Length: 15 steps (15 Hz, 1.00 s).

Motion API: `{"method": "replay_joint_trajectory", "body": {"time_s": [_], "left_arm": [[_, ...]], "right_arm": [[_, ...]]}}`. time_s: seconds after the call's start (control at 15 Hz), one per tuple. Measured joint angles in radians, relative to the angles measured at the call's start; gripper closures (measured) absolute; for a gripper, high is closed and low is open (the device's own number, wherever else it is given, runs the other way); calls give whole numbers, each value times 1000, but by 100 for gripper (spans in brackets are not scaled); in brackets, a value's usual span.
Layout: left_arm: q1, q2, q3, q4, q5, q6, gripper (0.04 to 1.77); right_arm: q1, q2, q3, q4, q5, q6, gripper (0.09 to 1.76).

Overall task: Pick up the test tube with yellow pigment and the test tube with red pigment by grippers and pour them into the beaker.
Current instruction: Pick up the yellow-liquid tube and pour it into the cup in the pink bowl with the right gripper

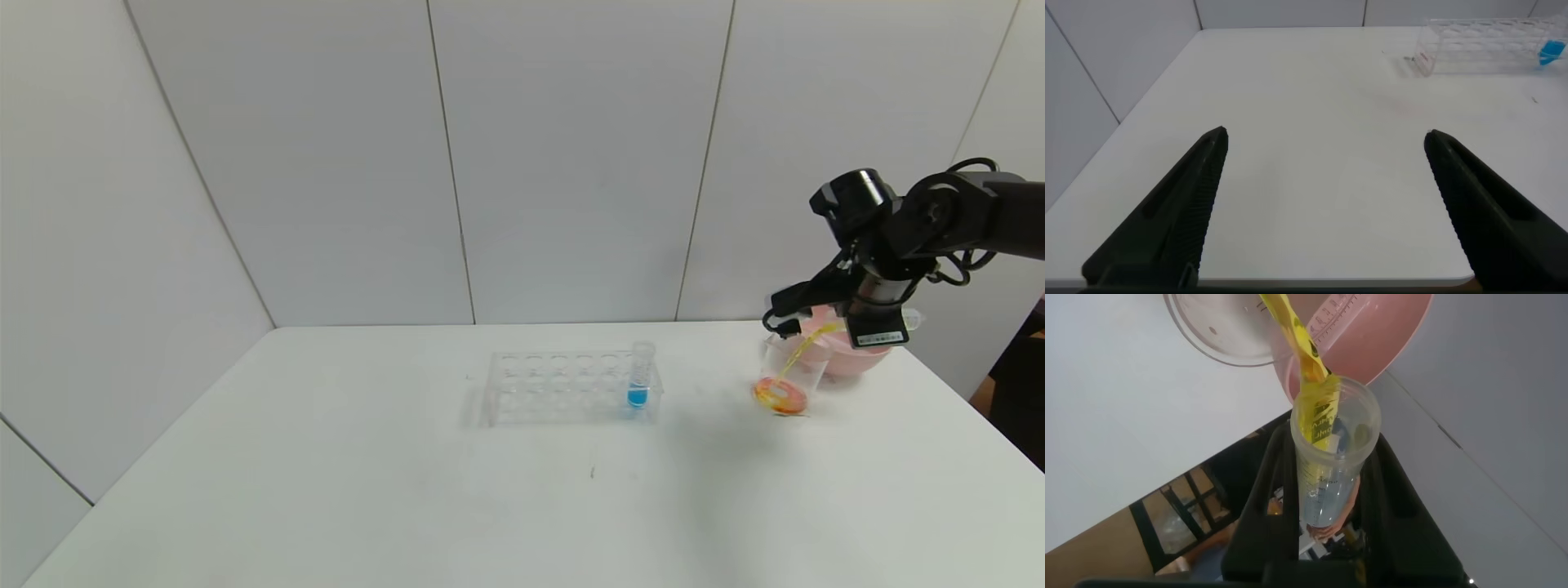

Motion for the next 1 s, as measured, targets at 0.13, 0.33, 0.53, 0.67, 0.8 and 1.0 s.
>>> {"method": "replay_joint_trajectory", "body": {"time_s": [0.13,0.33,0.53,0.67,0.8,1.0], "left_arm": [[0,0,0,0,0,0,9],[0,0,0,0,0,0,9],[0,0,0,0,0,0,9],[0,0,0,0,0,0,9],[0,0,0,0,0,0,9],[0,0,0,0,0,0,9]], "right_arm": [[6,3,0,-7,-24,-6,136],[15,3,0,-31,-77,-47,136],[27,3,0,-44,-97,-68,136],[36,3,0,-44,-134,-83,136],[44,3,0,-44,-163,-101,136],[50,3,0,-46,-170,-107,136]]}}
